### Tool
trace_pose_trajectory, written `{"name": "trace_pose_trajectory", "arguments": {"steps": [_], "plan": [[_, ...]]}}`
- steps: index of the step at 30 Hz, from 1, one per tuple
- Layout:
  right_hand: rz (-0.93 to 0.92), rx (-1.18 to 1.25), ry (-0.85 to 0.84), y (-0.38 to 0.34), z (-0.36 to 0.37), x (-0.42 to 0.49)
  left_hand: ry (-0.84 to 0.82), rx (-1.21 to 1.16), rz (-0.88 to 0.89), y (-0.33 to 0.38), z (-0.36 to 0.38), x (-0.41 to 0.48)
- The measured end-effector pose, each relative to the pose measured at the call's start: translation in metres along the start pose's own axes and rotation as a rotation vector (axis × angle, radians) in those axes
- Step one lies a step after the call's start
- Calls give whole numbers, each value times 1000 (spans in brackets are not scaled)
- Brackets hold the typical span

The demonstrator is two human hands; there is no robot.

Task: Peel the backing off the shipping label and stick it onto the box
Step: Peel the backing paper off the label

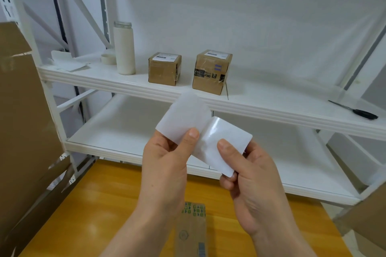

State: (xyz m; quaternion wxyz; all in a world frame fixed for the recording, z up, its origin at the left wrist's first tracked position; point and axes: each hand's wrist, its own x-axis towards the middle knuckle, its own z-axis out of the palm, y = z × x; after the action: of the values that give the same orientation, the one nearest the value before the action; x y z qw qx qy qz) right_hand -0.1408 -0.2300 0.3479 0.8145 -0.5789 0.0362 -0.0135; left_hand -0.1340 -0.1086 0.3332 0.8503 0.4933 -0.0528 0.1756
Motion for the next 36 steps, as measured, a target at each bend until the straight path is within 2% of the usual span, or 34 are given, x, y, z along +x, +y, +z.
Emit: {"name": "trace_pose_trajectory", "arguments": {"steps": [13, 21, 30, 36], "plan": [[-14, 47, -23, -8, 6, -7, 41, 62, 52, 13, 12, 11], [-68, 101, -72, -14, -3, -3, 6, 138, 101, 16, 11, 12], [-93, -189, -91, -25, -12, 2, -57, 193, 138, 16, 1, 10], [-189, -364, -93, -29, -15, 9, -131, 274, 146, 15, -1, 5]]}}
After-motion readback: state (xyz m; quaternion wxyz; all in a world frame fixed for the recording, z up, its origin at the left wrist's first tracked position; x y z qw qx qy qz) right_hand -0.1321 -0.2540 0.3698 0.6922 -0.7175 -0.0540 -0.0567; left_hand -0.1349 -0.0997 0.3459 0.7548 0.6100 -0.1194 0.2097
